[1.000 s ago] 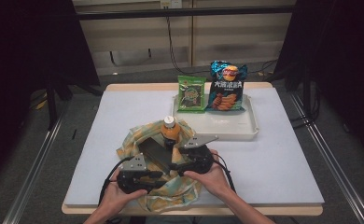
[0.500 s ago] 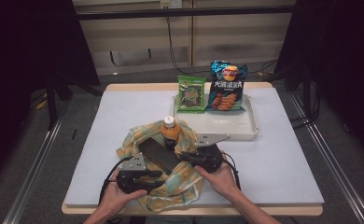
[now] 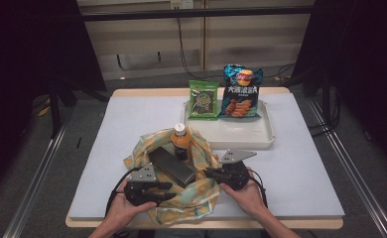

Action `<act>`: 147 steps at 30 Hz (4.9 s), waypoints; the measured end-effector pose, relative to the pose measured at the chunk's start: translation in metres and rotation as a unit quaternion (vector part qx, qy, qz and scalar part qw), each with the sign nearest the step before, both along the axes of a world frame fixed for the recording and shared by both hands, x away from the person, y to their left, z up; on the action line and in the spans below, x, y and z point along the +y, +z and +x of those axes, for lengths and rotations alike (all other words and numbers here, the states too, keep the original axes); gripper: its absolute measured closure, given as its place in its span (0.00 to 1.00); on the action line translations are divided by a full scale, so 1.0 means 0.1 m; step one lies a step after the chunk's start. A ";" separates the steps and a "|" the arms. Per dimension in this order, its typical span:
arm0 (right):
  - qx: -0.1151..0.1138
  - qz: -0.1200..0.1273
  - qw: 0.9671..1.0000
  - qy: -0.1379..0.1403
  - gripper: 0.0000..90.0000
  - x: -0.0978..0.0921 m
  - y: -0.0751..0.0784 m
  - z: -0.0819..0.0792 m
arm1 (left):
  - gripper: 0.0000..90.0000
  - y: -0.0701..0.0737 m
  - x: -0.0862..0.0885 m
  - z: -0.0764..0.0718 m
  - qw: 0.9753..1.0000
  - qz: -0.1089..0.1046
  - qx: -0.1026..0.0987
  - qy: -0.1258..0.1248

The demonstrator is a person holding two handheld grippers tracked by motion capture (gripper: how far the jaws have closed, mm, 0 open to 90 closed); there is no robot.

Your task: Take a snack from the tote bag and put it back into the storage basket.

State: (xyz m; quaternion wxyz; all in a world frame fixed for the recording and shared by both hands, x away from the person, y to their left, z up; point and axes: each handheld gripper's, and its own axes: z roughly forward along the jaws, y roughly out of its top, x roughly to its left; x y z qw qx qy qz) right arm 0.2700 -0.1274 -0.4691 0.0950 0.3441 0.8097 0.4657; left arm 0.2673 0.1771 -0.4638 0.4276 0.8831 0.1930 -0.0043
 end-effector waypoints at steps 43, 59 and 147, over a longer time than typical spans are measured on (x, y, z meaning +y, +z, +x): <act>-0.038 0.018 0.999 0.016 0.65 0.06 0.31 -0.10 | 0.80 -0.02 0.21 0.08 1.000 0.005 0.005 0.015; -0.010 0.006 0.998 0.064 0.42 0.56 0.23 0.07 | 0.76 0.02 0.26 0.04 1.000 -0.014 0.010 0.025; -0.054 0.018 0.994 0.095 0.48 0.33 0.70 0.05 | 0.46 0.16 0.45 0.01 0.994 -0.079 -0.018 0.070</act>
